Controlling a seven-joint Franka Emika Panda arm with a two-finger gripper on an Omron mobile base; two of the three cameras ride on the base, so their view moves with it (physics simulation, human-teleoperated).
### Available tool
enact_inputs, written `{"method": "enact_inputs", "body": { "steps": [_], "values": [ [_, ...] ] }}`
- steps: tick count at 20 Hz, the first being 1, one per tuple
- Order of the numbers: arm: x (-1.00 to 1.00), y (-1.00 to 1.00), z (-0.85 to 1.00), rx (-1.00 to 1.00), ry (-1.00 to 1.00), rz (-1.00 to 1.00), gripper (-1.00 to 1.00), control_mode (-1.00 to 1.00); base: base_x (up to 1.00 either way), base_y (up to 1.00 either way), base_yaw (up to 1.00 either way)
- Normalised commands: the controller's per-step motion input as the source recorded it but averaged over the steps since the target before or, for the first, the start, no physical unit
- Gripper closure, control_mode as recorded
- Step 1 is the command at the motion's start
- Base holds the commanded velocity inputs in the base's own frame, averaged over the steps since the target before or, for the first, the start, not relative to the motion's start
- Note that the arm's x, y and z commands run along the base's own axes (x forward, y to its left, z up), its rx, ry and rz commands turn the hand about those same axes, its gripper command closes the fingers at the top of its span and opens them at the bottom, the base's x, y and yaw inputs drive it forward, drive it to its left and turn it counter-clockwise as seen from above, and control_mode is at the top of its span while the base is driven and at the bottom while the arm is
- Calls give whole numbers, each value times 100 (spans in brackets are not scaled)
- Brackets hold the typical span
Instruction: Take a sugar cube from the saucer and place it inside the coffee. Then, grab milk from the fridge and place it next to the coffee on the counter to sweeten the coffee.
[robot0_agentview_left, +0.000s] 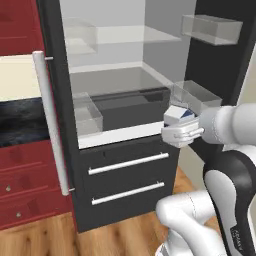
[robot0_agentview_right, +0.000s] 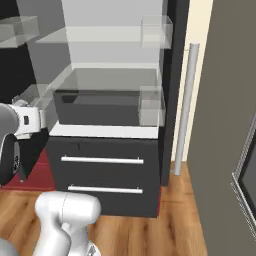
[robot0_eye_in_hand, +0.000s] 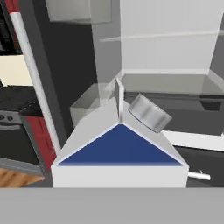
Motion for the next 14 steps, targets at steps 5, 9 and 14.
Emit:
{"method": "enact_inputs", "body": {
  "steps": [5, 9, 14],
  "values": [
    [0, 0, 0, 0, 0, 0, 100, 100, -93, 100, 22],
    [0, 0, 0, 0, 0, 0, 100, 100, -74, 100, 31],
    [0, 0, 0, 0, 0, 0, 100, 100, -18, 100, 37]
  ]
}}
